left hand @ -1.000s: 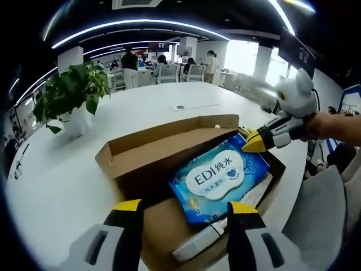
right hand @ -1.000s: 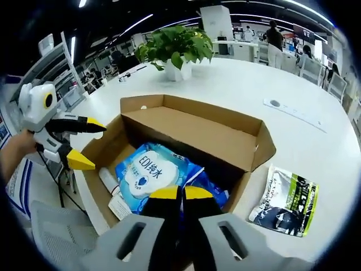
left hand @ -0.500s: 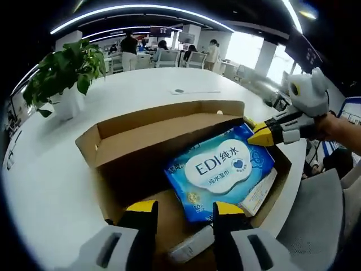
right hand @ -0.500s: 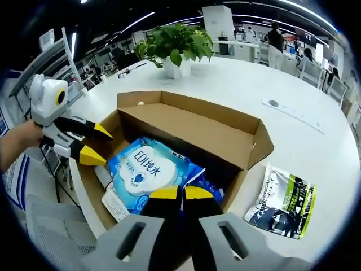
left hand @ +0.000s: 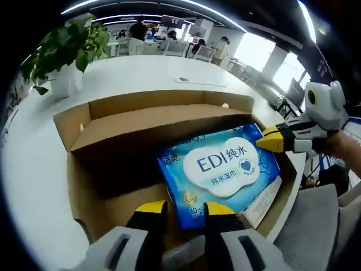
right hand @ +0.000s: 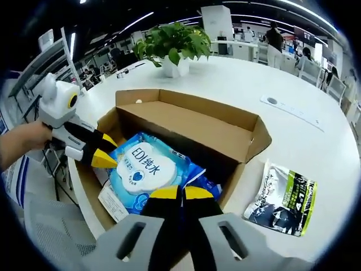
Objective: Operate the shoe box by opening the lid, removing the specified soft item, and placing it in the target area until the item is outside and the box remains undamaged.
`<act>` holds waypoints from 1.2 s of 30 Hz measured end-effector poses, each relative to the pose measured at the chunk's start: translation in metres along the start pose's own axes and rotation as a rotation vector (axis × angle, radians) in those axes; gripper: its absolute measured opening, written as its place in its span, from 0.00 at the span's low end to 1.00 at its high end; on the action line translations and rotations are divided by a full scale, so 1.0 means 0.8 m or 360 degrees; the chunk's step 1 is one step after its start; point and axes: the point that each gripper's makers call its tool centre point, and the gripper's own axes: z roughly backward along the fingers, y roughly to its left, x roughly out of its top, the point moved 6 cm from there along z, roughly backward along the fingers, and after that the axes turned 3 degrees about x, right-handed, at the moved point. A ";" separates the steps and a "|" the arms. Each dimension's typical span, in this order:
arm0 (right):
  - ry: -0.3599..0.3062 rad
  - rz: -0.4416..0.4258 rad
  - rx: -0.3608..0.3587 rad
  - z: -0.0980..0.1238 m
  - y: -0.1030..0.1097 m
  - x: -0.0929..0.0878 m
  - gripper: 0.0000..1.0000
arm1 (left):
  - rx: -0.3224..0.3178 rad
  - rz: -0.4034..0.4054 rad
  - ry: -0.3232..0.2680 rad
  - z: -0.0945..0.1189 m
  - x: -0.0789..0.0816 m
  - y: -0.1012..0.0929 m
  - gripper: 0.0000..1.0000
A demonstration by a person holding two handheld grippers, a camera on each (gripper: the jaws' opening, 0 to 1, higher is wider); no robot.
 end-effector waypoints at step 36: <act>-0.0091 -0.0053 0.0030 0.028 0.004 0.014 0.00 | 0.0001 0.0227 -0.0015 0.017 0.013 -0.012 0.03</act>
